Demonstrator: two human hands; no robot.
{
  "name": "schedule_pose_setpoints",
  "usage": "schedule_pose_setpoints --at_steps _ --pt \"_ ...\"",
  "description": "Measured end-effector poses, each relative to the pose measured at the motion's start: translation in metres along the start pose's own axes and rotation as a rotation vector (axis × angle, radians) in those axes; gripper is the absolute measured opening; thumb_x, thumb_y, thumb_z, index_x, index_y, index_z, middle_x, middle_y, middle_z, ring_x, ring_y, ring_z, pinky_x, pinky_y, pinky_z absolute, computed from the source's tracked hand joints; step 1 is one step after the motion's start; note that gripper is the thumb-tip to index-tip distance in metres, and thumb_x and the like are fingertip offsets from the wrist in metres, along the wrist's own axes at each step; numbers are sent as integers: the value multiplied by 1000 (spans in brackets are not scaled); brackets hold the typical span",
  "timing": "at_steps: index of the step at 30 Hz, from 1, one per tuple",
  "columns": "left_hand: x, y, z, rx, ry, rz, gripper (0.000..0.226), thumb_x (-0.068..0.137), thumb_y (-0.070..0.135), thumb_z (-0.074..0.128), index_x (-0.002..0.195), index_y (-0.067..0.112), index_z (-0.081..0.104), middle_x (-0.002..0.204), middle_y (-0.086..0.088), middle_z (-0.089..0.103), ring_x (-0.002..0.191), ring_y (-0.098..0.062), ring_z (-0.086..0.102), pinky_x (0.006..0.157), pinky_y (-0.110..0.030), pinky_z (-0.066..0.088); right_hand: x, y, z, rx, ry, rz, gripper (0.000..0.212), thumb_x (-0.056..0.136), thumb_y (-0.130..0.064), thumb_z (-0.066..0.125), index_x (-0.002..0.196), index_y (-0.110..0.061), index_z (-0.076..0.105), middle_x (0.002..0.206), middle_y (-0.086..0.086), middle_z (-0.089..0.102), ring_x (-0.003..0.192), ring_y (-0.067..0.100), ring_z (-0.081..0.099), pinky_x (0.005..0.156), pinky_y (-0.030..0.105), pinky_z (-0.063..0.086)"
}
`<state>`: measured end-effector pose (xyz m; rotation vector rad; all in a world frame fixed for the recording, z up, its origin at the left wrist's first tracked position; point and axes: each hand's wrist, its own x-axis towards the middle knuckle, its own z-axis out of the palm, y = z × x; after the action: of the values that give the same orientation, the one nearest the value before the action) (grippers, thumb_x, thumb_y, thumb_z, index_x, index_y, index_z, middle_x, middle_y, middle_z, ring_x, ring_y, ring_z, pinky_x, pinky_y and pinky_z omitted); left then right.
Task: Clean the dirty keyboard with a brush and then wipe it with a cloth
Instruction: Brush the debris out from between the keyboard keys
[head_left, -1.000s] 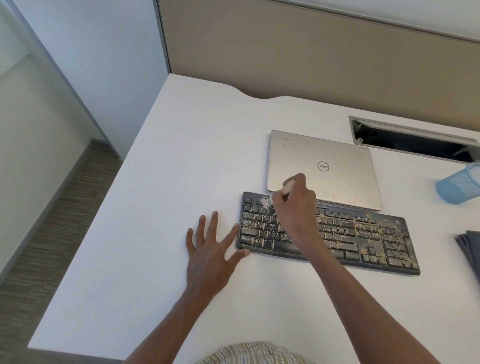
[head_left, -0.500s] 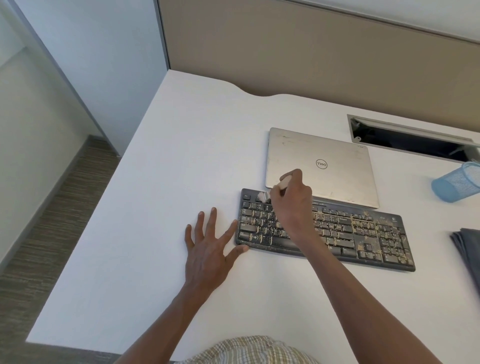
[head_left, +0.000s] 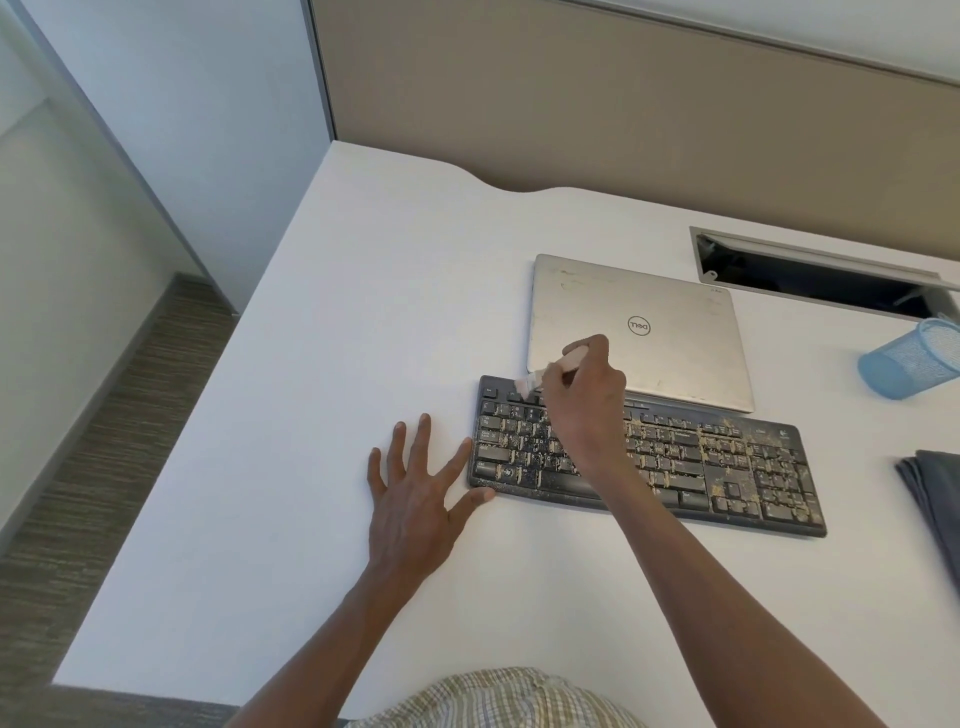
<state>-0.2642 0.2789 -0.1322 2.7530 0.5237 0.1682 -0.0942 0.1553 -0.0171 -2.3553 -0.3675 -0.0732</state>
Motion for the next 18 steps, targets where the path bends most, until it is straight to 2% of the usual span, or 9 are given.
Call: schedule_pose_setpoints --at_steps 3,5,10,14,18 --pt "0 0 0 -8 4 -1 69 94 81 23 147 44 47 168 -10 20 155 -38 12 119 -64 17 -1 1 -2 -13 -54 7 17 90 -9 56 104 -7 48 77 2 60 60 20 61 50 35 51" --pt "0 0 0 -6 -3 -2 70 94 82 22 148 44 47 168 -10 19 155 -38 11 119 -63 17 1 0 -3 14 -14 9 16 91 -9 55 105 -7 48 76 0 59 59 18 61 49 31 50" --pt "0 0 0 -6 -4 -2 71 94 82 22 148 44 46 168 -10 19 155 -38 12 119 -63 16 0 4 -7 -29 -70 26 16 90 -11 57 104 -9 48 77 2 60 59 18 61 50 33 51" --pt "0 0 0 -7 4 4 69 94 81 25 147 43 48 168 -11 21 154 -39 13 119 -64 17 1 9 -14 34 56 73 16 94 -14 56 107 -10 47 80 4 62 64 18 62 52 32 53" --pt "0 0 1 -17 13 9 70 94 81 25 147 42 49 167 -11 21 154 -39 14 119 -64 17 -5 14 -13 -20 -3 50 18 91 -12 58 105 -7 47 78 4 61 60 19 61 50 36 52"
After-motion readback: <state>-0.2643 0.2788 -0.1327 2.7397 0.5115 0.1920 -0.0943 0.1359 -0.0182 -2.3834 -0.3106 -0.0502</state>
